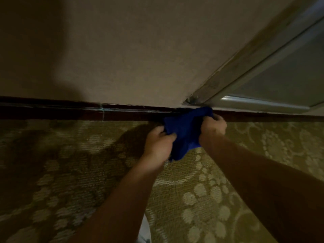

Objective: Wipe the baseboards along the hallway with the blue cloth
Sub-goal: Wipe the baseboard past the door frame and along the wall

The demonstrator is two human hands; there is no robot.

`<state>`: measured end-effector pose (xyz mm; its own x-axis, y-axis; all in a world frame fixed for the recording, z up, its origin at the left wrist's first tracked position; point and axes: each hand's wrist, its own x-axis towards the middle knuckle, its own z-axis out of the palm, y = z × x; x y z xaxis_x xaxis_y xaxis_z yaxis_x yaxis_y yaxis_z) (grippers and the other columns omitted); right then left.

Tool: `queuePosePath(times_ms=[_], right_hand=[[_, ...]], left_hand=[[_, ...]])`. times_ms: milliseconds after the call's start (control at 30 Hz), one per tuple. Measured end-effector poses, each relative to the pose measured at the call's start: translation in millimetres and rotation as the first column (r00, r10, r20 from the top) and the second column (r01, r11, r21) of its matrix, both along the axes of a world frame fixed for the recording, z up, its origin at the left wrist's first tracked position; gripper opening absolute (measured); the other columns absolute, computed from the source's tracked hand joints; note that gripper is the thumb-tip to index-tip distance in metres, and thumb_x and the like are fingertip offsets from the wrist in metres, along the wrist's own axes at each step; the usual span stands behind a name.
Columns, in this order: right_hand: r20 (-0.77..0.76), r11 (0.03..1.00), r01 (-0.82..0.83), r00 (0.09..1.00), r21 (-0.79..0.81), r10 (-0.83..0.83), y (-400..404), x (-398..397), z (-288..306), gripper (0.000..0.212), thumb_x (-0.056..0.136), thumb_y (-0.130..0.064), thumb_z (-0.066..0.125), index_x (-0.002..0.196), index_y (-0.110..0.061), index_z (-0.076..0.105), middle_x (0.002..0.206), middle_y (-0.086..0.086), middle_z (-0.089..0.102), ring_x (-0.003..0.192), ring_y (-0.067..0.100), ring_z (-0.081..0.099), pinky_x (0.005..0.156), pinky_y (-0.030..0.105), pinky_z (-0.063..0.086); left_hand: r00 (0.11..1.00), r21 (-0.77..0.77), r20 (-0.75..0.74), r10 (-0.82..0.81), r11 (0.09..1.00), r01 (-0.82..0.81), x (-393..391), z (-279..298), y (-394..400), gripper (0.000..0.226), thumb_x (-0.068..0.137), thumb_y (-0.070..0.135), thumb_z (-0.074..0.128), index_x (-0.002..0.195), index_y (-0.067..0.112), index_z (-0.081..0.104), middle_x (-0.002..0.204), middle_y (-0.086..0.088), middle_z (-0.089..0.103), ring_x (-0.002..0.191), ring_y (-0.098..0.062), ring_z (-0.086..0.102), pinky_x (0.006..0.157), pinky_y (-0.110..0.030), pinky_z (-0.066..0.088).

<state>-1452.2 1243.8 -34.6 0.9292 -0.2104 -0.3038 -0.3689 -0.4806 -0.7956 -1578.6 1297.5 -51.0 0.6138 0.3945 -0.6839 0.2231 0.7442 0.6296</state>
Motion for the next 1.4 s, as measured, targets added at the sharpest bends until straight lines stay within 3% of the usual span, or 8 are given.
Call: queuePosePath(times_ms=[133,300,433,533,767,1033,1267,1400], right_hand=[[0.064,0.988,-0.086,0.993,-0.127,0.095,13.5,-13.6,-2.0,0.031,0.093,-0.016,0.051,0.124,-0.019,0.057,0.119,0.01,0.062,0.11,0.03,0.059,0.097,0.038,0.048],[0.101,0.875,-0.44,0.88,-0.201,0.465,22.7,-48.9,-17.1,0.027,0.09,-0.013,0.061,0.116,-0.016,0.064,0.115,0.005,0.067,0.108,0.021,0.061,0.099,0.036,0.048],[0.051,0.946,-0.294,0.952,-0.14,0.303,7.2,-14.6,-13.6,0.024,0.087,-0.013,0.064,0.11,-0.017,0.066,0.109,0.004,0.068,0.1,0.02,0.063,0.09,0.034,0.052],[0.031,0.985,-0.087,0.995,-0.149,0.093,8.9,0.5,-5.2,0.026,0.09,-0.018,0.059,0.115,-0.017,0.061,0.108,0.008,0.062,0.097,0.025,0.059,0.085,0.031,0.048],[0.032,0.828,-0.495,0.853,-0.261,0.52,49.8,-62.0,-16.8,0.034,0.091,-0.025,0.061,0.12,-0.007,0.058,0.118,0.013,0.063,0.111,0.029,0.057,0.096,0.037,0.047],[-0.047,0.929,-0.357,0.934,-0.099,0.354,44.5,-49.7,-22.5,0.016,0.082,-0.027,0.072,0.082,-0.016,0.061,0.093,0.008,0.067,0.09,0.025,0.063,0.086,0.046,0.054],[-0.078,0.921,-0.388,0.917,0.042,0.39,78.3,-88.3,-27.2,0.016,0.087,-0.022,0.066,0.08,-0.015,0.054,0.083,0.01,0.061,0.082,0.029,0.061,0.071,0.039,0.052],[-0.157,0.924,-0.374,0.911,0.078,0.382,62.1,-69.3,-24.0,0.023,0.081,-0.02,0.073,0.068,-0.015,0.054,0.082,0.011,0.065,0.091,0.034,0.065,0.076,0.047,0.055]], left_hand=[[0.979,0.06,-0.169,0.118,0.992,-0.109,10.4,-1.3,10.8,0.019,0.087,0.011,0.063,0.106,0.015,0.066,0.106,-0.011,0.07,0.099,-0.033,0.067,0.092,-0.045,0.055],[0.888,-0.024,-0.306,0.343,0.93,-0.367,-11.3,-25.4,17.8,0.044,0.094,0.018,0.058,0.137,0.02,0.051,0.126,-0.008,0.059,0.115,-0.034,0.058,0.102,-0.046,0.047],[0.969,0.009,-0.195,0.15,0.989,-0.151,-10.7,-22.7,5.2,0.016,0.09,0.007,0.06,0.096,0.022,0.061,0.112,-0.011,0.067,0.105,-0.034,0.063,0.1,-0.052,0.049],[0.991,0.044,-0.128,0.034,0.999,-0.029,-2.1,-13.8,2.6,0.024,0.092,0.007,0.059,0.114,0.015,0.061,0.116,-0.006,0.065,0.105,-0.031,0.063,0.098,-0.048,0.05],[0.782,0.033,-0.357,0.511,0.844,-0.535,-23.7,-25.7,35.7,0.039,0.092,0.023,0.056,0.13,0.013,0.057,0.127,-0.012,0.061,0.111,-0.034,0.059,0.094,-0.039,0.047],[0.913,0.02,-0.233,0.334,0.941,-0.339,-44.7,-16.8,42.2,0.015,0.095,0.017,0.058,0.108,0.021,0.053,0.093,0.001,0.056,0.085,-0.022,0.056,0.084,-0.036,0.045],[0.768,0.122,-0.261,0.585,0.809,-0.575,-62.3,-19.8,61.3,0.037,0.093,0.026,0.062,0.129,0.018,0.054,0.112,-0.004,0.058,0.11,-0.027,0.058,0.097,-0.036,0.046],[0.874,0.112,-0.23,0.428,0.904,-0.413,-58.0,-25.3,51.9,0.04,0.095,0.03,0.061,0.132,0.018,0.052,0.122,-0.002,0.057,0.113,-0.025,0.056,0.105,-0.042,0.044]])
